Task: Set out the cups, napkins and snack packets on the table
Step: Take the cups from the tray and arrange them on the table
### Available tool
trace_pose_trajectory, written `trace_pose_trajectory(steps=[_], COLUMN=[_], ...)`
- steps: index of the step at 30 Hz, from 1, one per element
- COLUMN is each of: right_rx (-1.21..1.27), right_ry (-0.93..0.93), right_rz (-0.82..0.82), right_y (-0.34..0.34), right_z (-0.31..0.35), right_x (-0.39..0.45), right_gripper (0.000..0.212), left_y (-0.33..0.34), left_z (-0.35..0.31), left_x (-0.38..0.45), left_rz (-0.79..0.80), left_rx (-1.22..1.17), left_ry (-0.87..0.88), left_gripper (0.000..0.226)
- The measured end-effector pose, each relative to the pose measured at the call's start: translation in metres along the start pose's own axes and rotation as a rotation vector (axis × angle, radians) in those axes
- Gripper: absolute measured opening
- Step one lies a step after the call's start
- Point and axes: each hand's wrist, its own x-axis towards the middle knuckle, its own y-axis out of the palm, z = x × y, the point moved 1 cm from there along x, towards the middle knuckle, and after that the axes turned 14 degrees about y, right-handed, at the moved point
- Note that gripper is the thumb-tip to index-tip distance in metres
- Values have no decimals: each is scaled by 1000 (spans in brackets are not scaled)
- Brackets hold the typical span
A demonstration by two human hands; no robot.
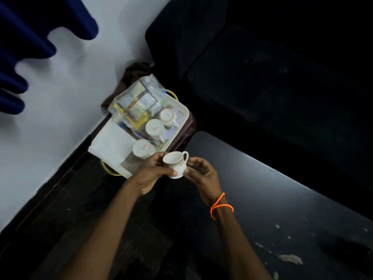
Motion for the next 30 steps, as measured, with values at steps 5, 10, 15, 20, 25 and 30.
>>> trace_pose_trajectory(steps=[5,10,15,20,25,30], right_rx=[-128,-249,-294,-442,-532,-1093], right_ry=[-43,-66,-53,23,-52,-72], right_rz=[-160,-213,-488,-662,-681,-511], right_y=[-68,-134,-183,-217,-243,-260], right_z=[6,-2,-22,-46,-71,-73], right_x=[-20,-51,-80,-93,-92,-89], right_gripper=[33,65,67,65,52,67], left_y=[88,175,237,269,276,279], left_z=[26,58,85,107,123,145], left_x=[13,17,13,4,-5,-8], left_rz=[48,324,358,465,361,433], left_rx=[308,346,592,818,1005,1111], left_ry=[7,63,-79,69,165,273], left_gripper=[73,43,66,38,39,41])
